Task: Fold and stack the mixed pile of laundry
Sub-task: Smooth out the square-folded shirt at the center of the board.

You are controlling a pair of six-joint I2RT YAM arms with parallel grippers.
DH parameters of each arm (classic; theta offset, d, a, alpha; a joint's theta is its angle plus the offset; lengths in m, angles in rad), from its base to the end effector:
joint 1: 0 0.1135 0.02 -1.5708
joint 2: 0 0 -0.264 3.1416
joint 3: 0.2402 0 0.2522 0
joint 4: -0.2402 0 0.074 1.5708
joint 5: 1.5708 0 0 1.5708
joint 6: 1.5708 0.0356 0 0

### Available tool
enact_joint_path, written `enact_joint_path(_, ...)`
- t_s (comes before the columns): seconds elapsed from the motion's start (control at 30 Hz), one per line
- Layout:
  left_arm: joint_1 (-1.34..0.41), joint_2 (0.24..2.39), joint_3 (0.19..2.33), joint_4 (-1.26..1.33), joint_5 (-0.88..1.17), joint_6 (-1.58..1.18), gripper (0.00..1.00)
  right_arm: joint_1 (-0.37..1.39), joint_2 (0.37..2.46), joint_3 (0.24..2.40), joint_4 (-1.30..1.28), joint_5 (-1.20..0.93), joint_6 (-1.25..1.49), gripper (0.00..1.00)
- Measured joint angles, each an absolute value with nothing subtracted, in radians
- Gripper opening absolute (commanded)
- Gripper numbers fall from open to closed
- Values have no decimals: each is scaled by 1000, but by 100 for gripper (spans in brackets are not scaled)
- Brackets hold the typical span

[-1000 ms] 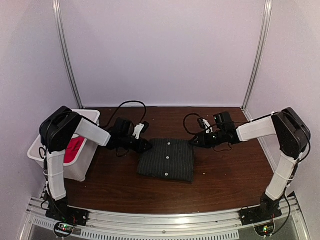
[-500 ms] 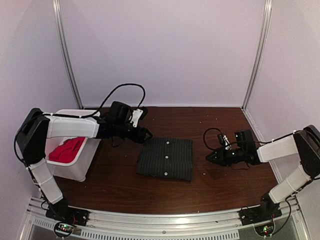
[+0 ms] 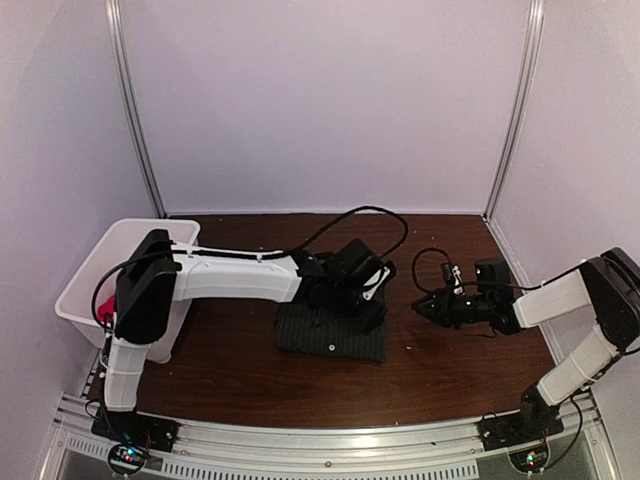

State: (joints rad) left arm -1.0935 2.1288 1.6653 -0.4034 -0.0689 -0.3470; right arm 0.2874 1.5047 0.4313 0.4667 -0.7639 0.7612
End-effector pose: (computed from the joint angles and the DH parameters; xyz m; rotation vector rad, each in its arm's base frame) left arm 0.2211 -0.4222 0.1981 0.8875 2.3535 -0.5441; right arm 0.2367 0.0956 0.1334 0.0696 2.3386 1.3959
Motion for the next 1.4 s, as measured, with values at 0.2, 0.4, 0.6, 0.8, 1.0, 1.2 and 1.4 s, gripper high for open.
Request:
enact_joint_path(0.2, -1131, 2268, 1840, -566, -185, -403, 62, 266, 1505, 408, 511, -772, 794, 28)
enact_joint_path(0.4, -1155, 2326, 1955, -656, -253, -429, 64, 238, 1506, 394, 538, -779, 813, 28)
enact_joint_path(0.6, -1173, 2365, 2033, -712, -281, -440, 63, 228, 1520, 381, 560, -781, 822, 28)
enact_joint_path(0.8, -1179, 2440, 2113, -751, -295, -445, 61, 224, 1522, 371, 578, -783, 831, 28)
enact_joint_path(1.0, -1182, 2486, 2154, -814, -328, -465, 26, 224, 1526, 367, 593, -787, 842, 27)
enact_joint_path(1.2, -1184, 2470, 2117, -799, -323, -478, 0, 240, 1534, 367, 625, -791, 857, 27)
enact_joint_path(1.4, -1174, 2353, 1946, -706, -274, -481, 0, 286, 1588, 367, 695, -805, 900, 27)
